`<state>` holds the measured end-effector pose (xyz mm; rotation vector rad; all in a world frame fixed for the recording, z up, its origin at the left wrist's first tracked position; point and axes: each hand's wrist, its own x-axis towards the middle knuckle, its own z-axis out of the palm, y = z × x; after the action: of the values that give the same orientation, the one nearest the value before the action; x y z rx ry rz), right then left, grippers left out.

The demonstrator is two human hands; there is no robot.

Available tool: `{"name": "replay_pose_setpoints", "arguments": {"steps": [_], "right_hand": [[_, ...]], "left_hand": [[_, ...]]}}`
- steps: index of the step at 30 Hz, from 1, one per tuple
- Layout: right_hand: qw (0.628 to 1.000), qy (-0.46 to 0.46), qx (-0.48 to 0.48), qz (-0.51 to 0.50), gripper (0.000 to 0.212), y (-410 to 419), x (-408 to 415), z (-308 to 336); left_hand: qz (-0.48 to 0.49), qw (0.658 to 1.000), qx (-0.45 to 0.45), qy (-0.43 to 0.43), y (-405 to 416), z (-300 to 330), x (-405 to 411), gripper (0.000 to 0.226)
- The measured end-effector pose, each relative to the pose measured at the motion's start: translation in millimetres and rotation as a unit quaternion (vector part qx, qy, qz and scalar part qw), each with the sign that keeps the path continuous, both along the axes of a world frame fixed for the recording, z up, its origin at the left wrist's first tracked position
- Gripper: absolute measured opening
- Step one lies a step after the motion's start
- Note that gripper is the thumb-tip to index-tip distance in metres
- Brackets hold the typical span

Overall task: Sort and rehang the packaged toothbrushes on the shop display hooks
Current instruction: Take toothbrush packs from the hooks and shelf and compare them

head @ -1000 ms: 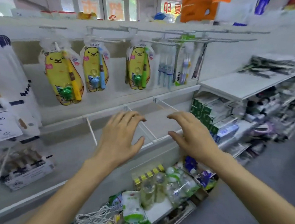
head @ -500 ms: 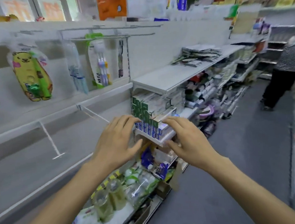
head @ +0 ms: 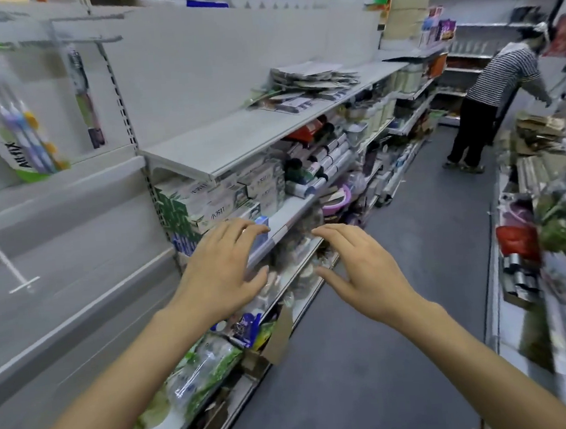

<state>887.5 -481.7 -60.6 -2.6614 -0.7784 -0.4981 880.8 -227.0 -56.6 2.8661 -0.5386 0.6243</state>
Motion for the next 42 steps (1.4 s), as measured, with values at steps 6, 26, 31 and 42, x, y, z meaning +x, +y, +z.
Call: {"name": "replay_pose_setpoints", "arguments": {"steps": [6,26,31,42], "right_hand": [[1.000,0.017,0.002,-0.026,0.055,-35,57,-13],[0.997,0.011,0.021,-0.070,0.053,-79,359,2],[0.998,0.011,0.028,-0.047,0.054,-92,434,-5],[0.996,0.009,0.017,0.092,0.054,-134,651,-12]], "left_hand": [[-0.030,0.999,-0.008,0.017,-36,-12,70,0.054],[-0.078,0.997,-0.017,-0.005,-99,-3,394,0.052],[-0.057,0.998,-0.014,-0.006,-106,-3,454,0.051],[0.092,0.995,-0.022,-0.016,-152,-9,590,0.052]]}}
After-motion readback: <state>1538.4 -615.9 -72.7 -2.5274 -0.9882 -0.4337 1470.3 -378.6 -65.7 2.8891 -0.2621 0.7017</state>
